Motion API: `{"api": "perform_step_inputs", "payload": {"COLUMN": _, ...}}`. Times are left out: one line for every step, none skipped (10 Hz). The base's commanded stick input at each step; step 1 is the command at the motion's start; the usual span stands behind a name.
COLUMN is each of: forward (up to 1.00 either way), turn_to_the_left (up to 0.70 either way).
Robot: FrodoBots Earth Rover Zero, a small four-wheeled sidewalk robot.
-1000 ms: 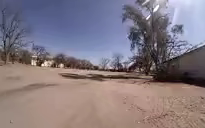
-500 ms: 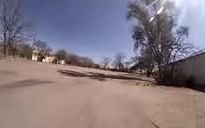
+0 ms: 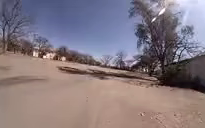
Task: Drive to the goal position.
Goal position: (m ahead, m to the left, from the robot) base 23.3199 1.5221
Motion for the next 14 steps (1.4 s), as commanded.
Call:
{"api": "perform_step_inputs", "payload": {"forward": 1.0, "turn_to_the_left": 0.0}}
{"api": "perform_step_inputs", "payload": {"forward": 1.0, "turn_to_the_left": 0.0}}
{"api": "perform_step_inputs", "payload": {"forward": 1.0, "turn_to_the_left": 0.0}}
{"api": "perform_step_inputs", "payload": {"forward": 1.0, "turn_to_the_left": 0.0}}
{"api": "perform_step_inputs", "payload": {"forward": 1.0, "turn_to_the_left": 0.0}}
{"api": "perform_step_inputs", "payload": {"forward": 1.0, "turn_to_the_left": 0.0}}
{"api": "perform_step_inputs", "payload": {"forward": 1.0, "turn_to_the_left": 0.0}}
{"api": "perform_step_inputs", "payload": {"forward": 1.0, "turn_to_the_left": 0.0}}
{"api": "perform_step_inputs", "payload": {"forward": 1.0, "turn_to_the_left": 0.0}}
{"api": "perform_step_inputs", "payload": {"forward": 1.0, "turn_to_the_left": 0.0}}
{"api": "perform_step_inputs", "payload": {"forward": 1.0, "turn_to_the_left": 0.0}}
{"api": "perform_step_inputs", "payload": {"forward": 1.0, "turn_to_the_left": 0.0}}
{"api": "perform_step_inputs", "payload": {"forward": 1.0, "turn_to_the_left": 0.0}}
{"api": "perform_step_inputs", "payload": {"forward": 1.0, "turn_to_the_left": 0.0}}
